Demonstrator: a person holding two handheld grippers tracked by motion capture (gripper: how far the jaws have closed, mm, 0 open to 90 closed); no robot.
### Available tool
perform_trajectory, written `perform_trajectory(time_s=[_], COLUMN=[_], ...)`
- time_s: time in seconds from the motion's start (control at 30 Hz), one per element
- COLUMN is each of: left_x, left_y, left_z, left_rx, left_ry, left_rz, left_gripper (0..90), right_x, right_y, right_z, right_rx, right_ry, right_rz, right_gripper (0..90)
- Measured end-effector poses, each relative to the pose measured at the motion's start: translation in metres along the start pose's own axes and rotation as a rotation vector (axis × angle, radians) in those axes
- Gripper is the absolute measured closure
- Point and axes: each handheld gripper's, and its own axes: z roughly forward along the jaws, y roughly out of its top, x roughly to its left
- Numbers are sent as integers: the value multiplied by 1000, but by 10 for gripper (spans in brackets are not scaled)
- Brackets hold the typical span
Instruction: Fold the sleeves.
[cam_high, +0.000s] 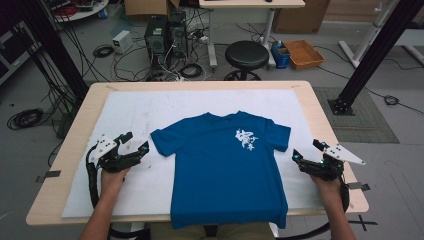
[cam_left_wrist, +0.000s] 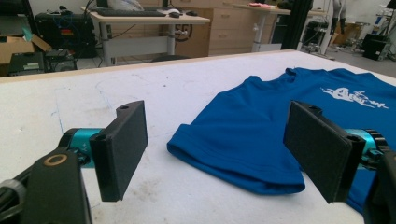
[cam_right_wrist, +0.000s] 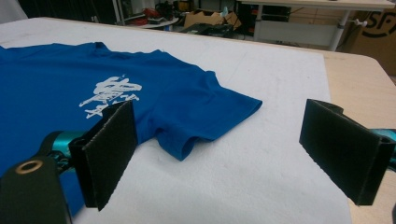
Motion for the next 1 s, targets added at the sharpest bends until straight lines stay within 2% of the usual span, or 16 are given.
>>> perform_trajectory(time_s=[0.57,0.77,0.87,1.0], left_x=[0,1,3,3], left_y=[0,0,0,0], left_z=[0,1,1,1], left_rx=[3,3,7,10], left_ry=[11,27,36,38], left_rz=[-8,-30,-49,-49], left_gripper=[218,218,218,218], right_x=[-1,-1,-2,-4], right_y=[0,0,1,1], right_z=[0,1,1,1], right_rx=[6,8,13,16], right_ry=[-5,-13,-15,-31], right_rz=[14,22,38,68], right_gripper=[107,107,108,107])
